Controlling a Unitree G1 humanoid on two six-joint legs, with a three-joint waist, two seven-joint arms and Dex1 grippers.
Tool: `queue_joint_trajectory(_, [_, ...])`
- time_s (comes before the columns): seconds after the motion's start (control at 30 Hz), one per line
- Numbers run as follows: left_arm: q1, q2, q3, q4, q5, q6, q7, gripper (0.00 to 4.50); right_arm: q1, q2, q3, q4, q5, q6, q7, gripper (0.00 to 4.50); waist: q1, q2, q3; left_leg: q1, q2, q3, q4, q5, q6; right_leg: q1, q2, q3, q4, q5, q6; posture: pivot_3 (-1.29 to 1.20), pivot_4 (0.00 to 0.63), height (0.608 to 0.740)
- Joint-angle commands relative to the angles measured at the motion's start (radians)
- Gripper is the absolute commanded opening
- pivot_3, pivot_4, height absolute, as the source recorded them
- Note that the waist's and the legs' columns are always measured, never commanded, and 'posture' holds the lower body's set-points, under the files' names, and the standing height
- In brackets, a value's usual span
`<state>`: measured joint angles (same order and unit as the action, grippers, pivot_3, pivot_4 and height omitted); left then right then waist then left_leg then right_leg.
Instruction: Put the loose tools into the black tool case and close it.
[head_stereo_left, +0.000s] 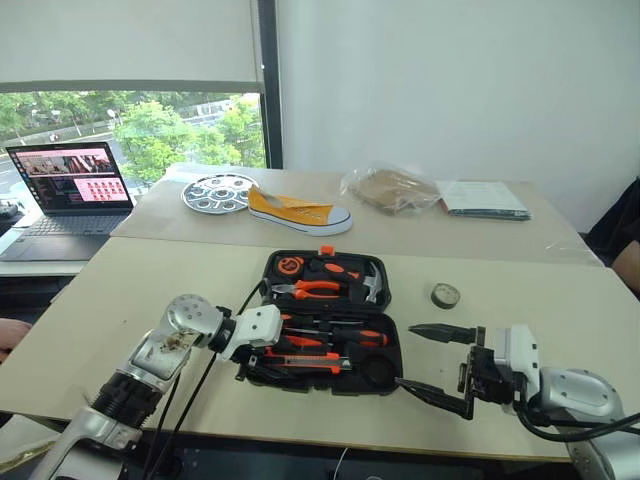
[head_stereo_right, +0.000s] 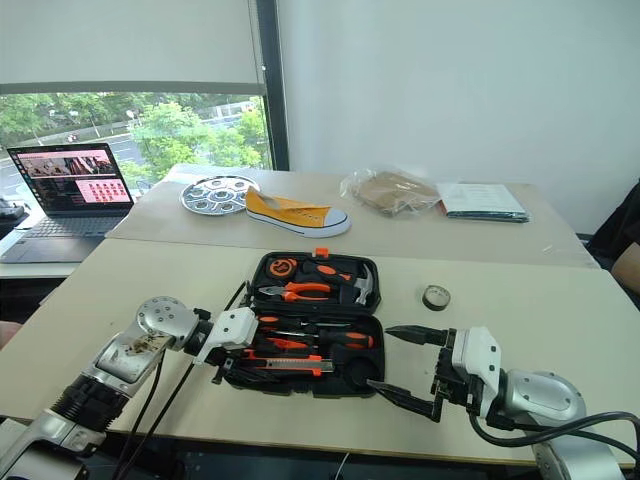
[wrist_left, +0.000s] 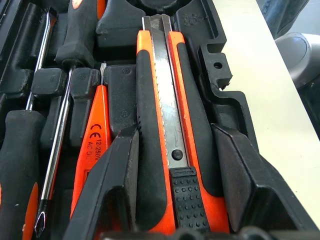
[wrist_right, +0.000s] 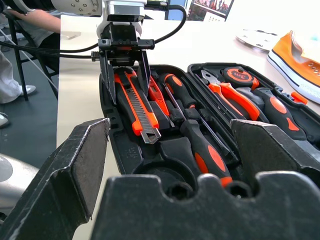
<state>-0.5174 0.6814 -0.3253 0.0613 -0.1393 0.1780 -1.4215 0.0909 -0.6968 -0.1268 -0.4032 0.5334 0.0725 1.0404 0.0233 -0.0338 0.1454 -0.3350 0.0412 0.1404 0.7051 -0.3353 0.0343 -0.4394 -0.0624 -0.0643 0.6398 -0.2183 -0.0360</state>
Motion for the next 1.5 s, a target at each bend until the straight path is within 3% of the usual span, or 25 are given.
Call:
queue_joint_trajectory(0.03, [0.018, -0.002, -0.048, -0.012, 0.026, -0.015, -0.017, 1.72, -0.011, 0.005, -0.007, -0.014, 0.002, -0.015, 0.001, 4.50, 0.000, 0.000, 0.000, 0.000, 0.000, 0.000, 0.000, 0.000, 0.000, 0.000, 0.000, 0.000, 0.000, 0.000, 0.000, 0.00, 0.150, 0.740])
queue_joint_trajectory(0.2, [0.014, -0.025, -0.049, -0.016, 0.027, 0.000, 0.009, 1.72, -0.004, 0.016, 0.000, -0.011, -0.008, -0.021, -0.003, 4.50, 0.001, 0.000, 0.000, 0.000, -0.004, 0.000, 0.000, -0.001, 0.002, 0.000, -0.004, -0.001, 0.001, -0.002, 0.003, 0.00, 0.150, 0.740])
queue_joint_trajectory(0.27, [0.014, -0.047, -0.022, -0.014, 0.003, -0.014, 0.028, 2.73, -0.001, 0.022, 0.002, -0.012, -0.012, -0.021, -0.004, 4.50, 0.003, 0.000, 0.000, 0.000, -0.006, -0.001, 0.000, -0.001, 0.002, 0.000, -0.007, -0.001, 0.001, -0.002, 0.004, 0.00, 0.150, 0.740])
queue_joint_trajectory(0.4, [0.004, -0.077, 0.110, -0.020, -0.133, -0.038, 0.023, 3.98, 0.010, 0.029, -0.003, -0.013, -0.011, -0.019, -0.003, 4.50, 0.005, 0.000, 0.000, -0.003, -0.009, -0.002, 0.004, -0.004, 0.007, 0.000, -0.011, -0.002, 0.002, -0.002, 0.007, 0.00, 0.150, 0.740])
queue_joint_trajectory(0.57, [0.019, -0.060, 0.203, -0.055, -0.252, 0.006, 0.003, 3.98, 0.026, 0.033, -0.005, -0.015, -0.008, -0.023, 0.003, 4.50, -0.007, -0.001, 0.001, -0.005, -0.009, -0.002, 0.008, -0.005, 0.010, 0.000, -0.013, -0.003, 0.002, -0.002, 0.010, 0.00, 0.150, 0.740])
queue_joint_trajectory(0.7, [0.044, -0.023, 0.205, -0.023, -0.211, -0.064, -0.016, 2.94, 0.030, 0.035, -0.008, -0.014, -0.007, -0.026, 0.005, 4.50, -0.013, -0.001, 0.001, -0.003, -0.009, -0.002, 0.008, -0.005, 0.009, 0.001, -0.013, -0.003, 0.002, -0.002, 0.010, 0.00, 0.150, 0.740])
queue_joint_trajectory(0.73, [0.052, -0.019, 0.197, -0.022, -0.206, -0.063, -0.017, 2.41, 0.029, 0.036, -0.008, -0.012, -0.007, -0.026, 0.005, 4.50, -0.014, 0.000, 0.001, -0.003, -0.009, -0.002, 0.008, -0.005, 0.009, 0.001, -0.012, -0.003, 0.002, -0.002, 0.010, 0.00, 0.150, 0.740])
queue_joint_trajectory(0.97, [0.092, -0.039, 0.148, -0.015, -0.142, -0.119, 0.022, 0.04, 0.024, 0.040, -0.009, -0.005, -0.014, -0.027, 0.000, 4.50, -0.009, 0.000, 0.001, -0.003, -0.009, -0.001, 0.008, -0.005, 0.009, 0.001, -0.013, -0.003, 0.002, -0.002, 0.010, 0.00, 0.150, 0.740])
queue_joint_trajectory(1.27, [0.099, -0.052, 0.059, 0.077, -0.011, -0.158, 0.077, 0.04, 0.032, 0.037, -0.016, -0.022, -0.011, -0.016, -0.014, 4.50, -0.010, 0.000, 0.000, -0.002, -0.009, -0.001, 0.008, -0.005, 0.009, 0.001, -0.013, -0.003, 0.002, -0.002, 0.010, 0.00, 0.150, 0.740])
queue_joint_trajectory(1.5, [0.102, -0.049, -0.018, 0.080, 0.038, 0.001, 0.112, 0.04, 0.058, 0.030, -0.035, -0.034, -0.013, -0.012, -0.031, 4.50, -0.010, 0.005, -0.004, 0.000, -0.009, -0.002, 0.008, -0.006, 0.010, 0.004, -0.013, -0.002, 0.002, -0.001, 0.011, 0.00, 0.150, 0.740])
